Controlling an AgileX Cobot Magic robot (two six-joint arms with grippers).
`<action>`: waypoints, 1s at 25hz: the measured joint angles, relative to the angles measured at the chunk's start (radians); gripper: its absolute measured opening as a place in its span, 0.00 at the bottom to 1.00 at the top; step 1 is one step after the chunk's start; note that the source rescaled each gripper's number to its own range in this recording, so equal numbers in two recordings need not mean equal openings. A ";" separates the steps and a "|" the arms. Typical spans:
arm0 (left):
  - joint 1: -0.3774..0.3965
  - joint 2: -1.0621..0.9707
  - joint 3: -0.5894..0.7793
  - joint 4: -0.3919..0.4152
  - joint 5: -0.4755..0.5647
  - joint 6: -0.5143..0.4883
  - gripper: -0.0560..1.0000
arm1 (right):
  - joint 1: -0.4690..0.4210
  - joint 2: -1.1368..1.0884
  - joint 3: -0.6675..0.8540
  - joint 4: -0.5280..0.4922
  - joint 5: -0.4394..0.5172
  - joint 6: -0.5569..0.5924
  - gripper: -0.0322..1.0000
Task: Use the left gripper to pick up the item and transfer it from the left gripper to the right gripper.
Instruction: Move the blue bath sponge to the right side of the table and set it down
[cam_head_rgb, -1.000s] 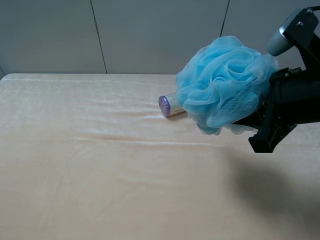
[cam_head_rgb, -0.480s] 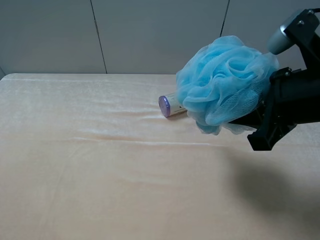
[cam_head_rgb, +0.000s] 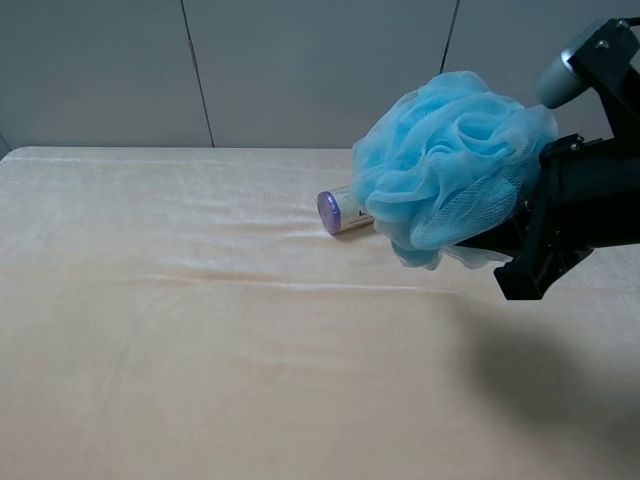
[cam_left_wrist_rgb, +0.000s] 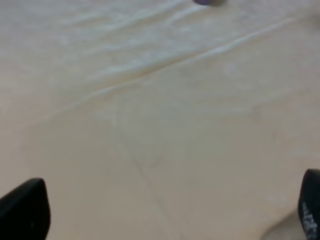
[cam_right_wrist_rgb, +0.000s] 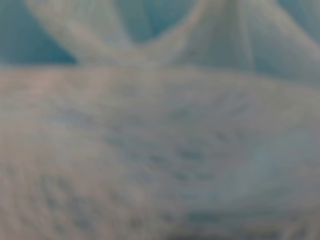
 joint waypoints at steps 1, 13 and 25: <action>0.041 0.000 0.000 0.000 0.000 0.000 1.00 | 0.000 0.000 0.000 0.001 0.000 0.001 0.03; 0.541 0.000 0.000 0.002 0.000 0.000 1.00 | 0.000 0.000 0.000 -0.011 0.000 0.076 0.03; 0.682 0.000 0.000 0.002 0.000 0.000 1.00 | 0.000 0.000 0.000 -0.333 0.089 0.466 0.03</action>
